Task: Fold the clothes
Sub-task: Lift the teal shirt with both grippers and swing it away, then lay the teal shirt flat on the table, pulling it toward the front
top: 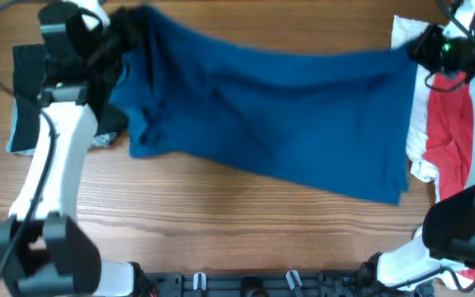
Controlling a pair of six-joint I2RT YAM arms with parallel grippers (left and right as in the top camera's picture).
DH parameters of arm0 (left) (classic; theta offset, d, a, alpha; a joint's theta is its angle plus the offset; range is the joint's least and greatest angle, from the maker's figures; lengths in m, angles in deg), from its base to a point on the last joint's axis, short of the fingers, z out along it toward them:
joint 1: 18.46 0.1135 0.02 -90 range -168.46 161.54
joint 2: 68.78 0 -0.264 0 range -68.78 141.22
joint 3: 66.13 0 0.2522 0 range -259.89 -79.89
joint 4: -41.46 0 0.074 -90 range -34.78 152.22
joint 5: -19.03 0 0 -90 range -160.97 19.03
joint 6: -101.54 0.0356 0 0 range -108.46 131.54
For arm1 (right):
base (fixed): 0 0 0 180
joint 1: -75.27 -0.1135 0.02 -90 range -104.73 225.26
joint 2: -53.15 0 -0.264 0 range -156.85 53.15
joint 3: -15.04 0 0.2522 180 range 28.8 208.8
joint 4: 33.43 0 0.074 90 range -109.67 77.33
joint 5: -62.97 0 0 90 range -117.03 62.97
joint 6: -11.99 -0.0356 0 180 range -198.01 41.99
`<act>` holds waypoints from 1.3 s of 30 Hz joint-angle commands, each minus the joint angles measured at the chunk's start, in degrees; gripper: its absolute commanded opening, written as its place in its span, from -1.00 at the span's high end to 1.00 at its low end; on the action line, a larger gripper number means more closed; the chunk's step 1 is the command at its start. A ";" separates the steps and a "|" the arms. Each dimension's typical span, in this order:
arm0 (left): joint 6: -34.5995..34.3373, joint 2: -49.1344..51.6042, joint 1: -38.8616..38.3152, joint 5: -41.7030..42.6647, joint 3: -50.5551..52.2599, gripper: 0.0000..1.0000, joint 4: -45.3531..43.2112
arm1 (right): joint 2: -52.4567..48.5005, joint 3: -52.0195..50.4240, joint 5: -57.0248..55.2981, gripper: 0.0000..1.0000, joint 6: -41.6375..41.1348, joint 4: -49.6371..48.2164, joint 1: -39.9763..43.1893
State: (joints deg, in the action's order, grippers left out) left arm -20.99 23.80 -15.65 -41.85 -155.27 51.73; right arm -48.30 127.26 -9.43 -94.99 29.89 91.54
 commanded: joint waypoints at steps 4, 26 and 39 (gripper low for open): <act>-24.28 0.55 8.76 2.67 -11.58 0.92 -22.16 | 1.81 26.69 -4.33 0.91 -5.05 -0.31 0.61; 29.38 4.09 1.42 4.72 -12.39 0.92 81.42 | -7.74 10.88 -21.24 0.92 3.48 40.13 0.17; 23.04 -1.97 2.86 -7.13 10.97 0.92 81.72 | 2.51 -26.71 -21.22 0.91 -1.68 27.61 0.31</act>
State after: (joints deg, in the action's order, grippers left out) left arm 5.89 26.75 -14.16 -46.92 -150.33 136.14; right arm -53.41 106.75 -29.91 -93.61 59.66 91.84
